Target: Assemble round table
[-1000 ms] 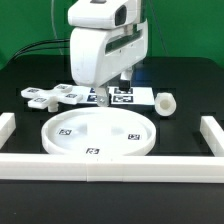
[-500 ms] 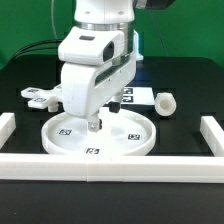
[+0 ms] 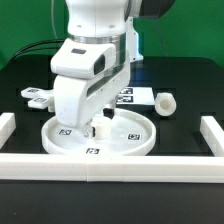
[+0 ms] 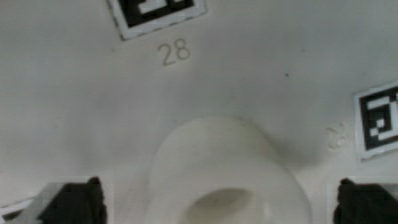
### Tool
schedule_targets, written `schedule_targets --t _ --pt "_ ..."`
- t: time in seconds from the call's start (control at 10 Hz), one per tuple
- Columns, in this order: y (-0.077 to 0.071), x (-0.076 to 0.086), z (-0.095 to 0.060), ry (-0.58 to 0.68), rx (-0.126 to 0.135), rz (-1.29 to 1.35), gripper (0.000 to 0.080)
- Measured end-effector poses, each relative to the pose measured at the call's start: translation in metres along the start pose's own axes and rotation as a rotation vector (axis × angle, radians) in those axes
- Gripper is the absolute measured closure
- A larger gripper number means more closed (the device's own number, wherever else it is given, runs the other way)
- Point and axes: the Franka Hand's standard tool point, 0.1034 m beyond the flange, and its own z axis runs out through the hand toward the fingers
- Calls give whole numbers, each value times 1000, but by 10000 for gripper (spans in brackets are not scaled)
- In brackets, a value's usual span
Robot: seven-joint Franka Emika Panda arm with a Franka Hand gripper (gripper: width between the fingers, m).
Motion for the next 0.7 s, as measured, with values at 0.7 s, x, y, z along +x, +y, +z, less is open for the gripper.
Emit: schedule_targets --t 0.7 --pt "0 1 1 1 0 1 393"
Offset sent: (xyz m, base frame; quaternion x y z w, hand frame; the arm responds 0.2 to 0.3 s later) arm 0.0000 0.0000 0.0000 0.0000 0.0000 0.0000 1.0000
